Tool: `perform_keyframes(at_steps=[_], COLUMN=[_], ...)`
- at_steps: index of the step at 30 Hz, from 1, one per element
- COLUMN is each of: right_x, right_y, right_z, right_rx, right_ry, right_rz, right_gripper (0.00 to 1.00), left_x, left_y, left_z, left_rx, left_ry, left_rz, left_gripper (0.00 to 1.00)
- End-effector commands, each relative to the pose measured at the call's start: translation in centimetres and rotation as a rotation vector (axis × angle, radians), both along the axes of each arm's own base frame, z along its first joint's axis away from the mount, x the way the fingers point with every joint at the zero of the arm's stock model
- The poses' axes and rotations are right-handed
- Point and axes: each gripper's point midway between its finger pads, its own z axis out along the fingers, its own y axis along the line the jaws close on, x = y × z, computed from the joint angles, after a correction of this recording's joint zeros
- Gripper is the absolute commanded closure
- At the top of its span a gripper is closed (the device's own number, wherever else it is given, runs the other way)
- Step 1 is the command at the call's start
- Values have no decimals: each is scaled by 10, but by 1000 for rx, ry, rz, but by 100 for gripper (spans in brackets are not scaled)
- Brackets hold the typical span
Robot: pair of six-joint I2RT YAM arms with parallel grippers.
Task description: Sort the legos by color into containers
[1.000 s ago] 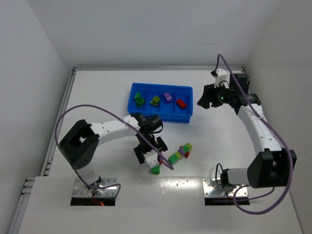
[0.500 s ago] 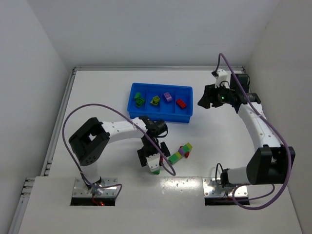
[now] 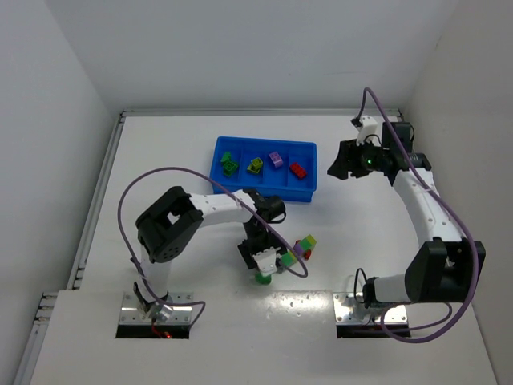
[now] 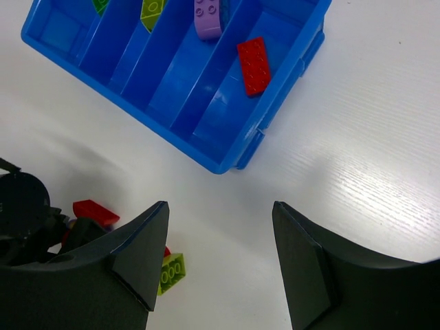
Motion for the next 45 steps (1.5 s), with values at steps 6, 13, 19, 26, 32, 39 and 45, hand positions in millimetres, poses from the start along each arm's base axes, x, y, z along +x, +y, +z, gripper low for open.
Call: perform_keyframes(at_steps=[6, 13, 19, 26, 32, 39, 45], right_x=[-8, -21, -45, -69, -77, -85, -75], right_y=[19, 51, 93, 138, 154, 171, 180], right_z=[4, 11, 12, 10, 6, 10, 2], right_rx=[81, 192, 341, 505, 603, 677, 659], right_ry=[4, 12, 113, 279, 387, 454, 485], right_rz=[73, 181, 353, 505, 584, 678, 671], right_gripper=[38, 38, 38, 38, 38, 38, 36], left_x=[7, -2, 36, 90, 126, 120, 115], left_y=[-15, 0, 9, 33, 69, 68, 63], left_z=[32, 60, 93, 135, 155, 153, 154], left_rx=[-71, -159, -228, -392, -471, -473, -468], left_ry=[262, 310, 204, 40, 62, 98, 135], left_rz=[434, 704, 1162, 1577, 1823, 1801, 1783], left_gripper=[82, 94, 100, 100, 100, 100, 100])
